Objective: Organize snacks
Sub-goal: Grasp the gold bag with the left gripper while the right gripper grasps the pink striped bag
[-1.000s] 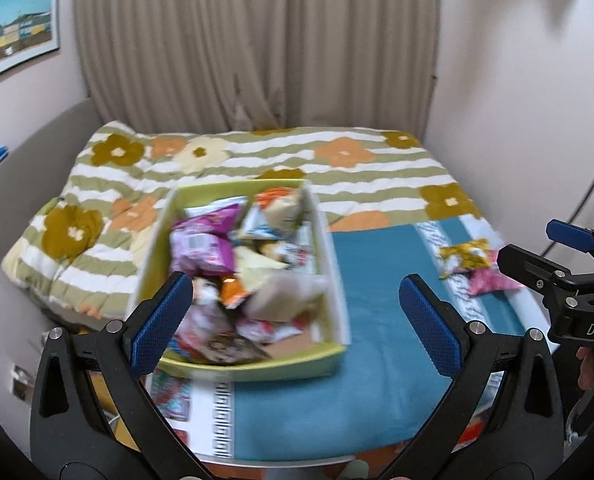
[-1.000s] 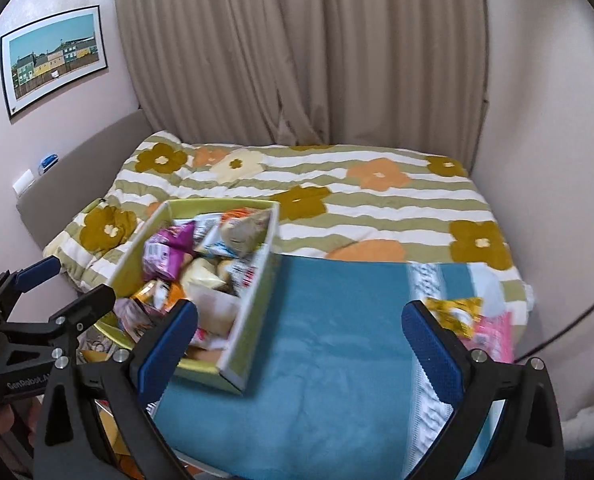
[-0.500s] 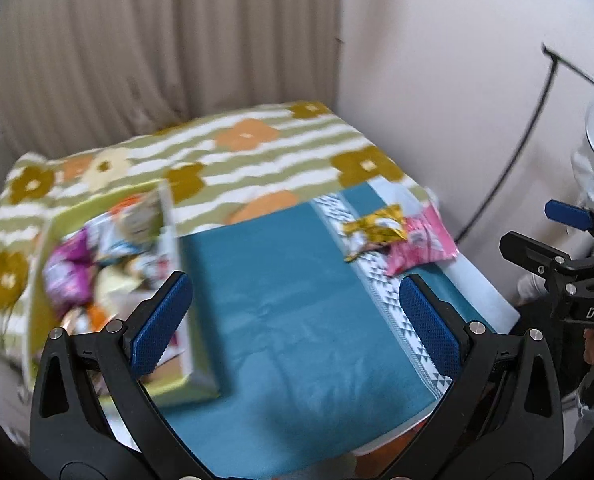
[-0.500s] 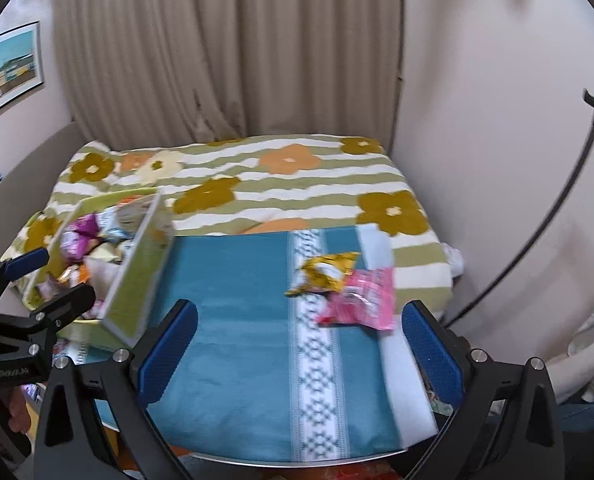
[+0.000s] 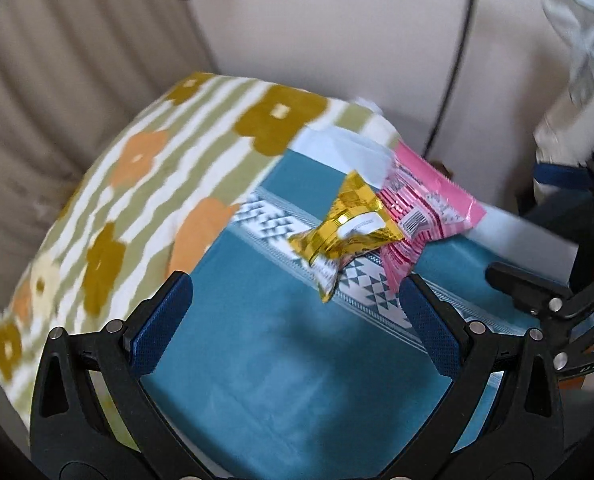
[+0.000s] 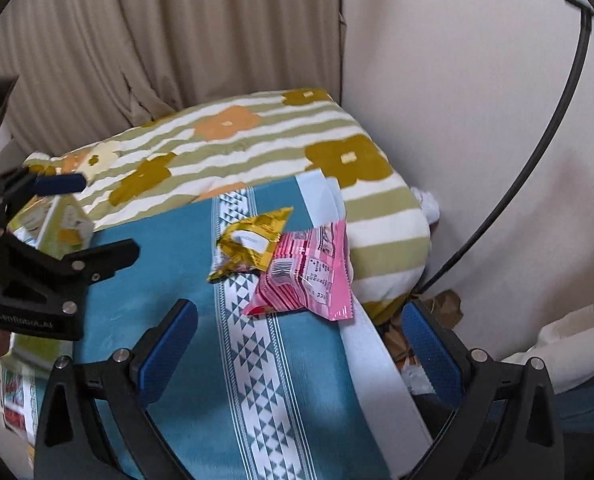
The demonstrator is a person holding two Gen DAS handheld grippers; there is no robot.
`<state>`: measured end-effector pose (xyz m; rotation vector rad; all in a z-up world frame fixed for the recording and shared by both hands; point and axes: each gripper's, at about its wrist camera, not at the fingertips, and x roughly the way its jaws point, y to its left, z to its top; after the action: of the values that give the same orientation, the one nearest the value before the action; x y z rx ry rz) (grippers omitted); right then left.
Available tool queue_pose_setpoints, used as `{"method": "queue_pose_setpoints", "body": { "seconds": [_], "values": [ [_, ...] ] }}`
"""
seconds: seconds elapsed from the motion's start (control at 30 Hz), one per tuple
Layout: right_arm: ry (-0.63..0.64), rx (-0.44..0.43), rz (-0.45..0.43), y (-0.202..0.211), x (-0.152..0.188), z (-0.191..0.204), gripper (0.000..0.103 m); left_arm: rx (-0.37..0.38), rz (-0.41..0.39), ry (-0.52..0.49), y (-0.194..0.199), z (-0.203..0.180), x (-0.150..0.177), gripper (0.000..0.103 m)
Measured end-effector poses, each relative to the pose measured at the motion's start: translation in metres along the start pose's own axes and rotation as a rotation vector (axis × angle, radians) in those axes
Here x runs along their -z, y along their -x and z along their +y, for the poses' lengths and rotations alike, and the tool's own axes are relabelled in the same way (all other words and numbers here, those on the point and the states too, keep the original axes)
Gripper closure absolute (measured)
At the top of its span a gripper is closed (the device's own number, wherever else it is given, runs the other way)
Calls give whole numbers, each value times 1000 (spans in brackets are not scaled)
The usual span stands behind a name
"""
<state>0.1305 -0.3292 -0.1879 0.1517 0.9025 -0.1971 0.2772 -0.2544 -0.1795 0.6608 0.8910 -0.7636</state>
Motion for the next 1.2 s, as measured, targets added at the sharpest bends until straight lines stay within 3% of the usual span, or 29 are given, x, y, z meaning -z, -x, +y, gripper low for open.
{"method": "queue_pose_setpoints", "body": {
  "seconds": [0.2,0.27,0.5,0.67,0.77,1.1,1.2],
  "values": [
    [-41,45,25,-45,2,-4,1,101,70,-168,-66,-4,-26,2],
    [-38,63,42,-58,3,-4,1,130,90,-207,-87,-7,-31,11],
    [2,97,70,-88,1,3,1,234,142,-240,-136,-11,-31,27],
    [26,123,81,-104,-5,7,1,279,141,-175,-148,-2,-29,61],
    [24,127,87,-111,-9,8,1,307,140,-121,-149,9,-29,61],
    [48,174,85,-131,-17,18,2,286,137,-46,-145,26,-26,64],
    [51,183,85,-130,-17,19,20,281,129,-31,-140,29,-26,64]
  ]
}}
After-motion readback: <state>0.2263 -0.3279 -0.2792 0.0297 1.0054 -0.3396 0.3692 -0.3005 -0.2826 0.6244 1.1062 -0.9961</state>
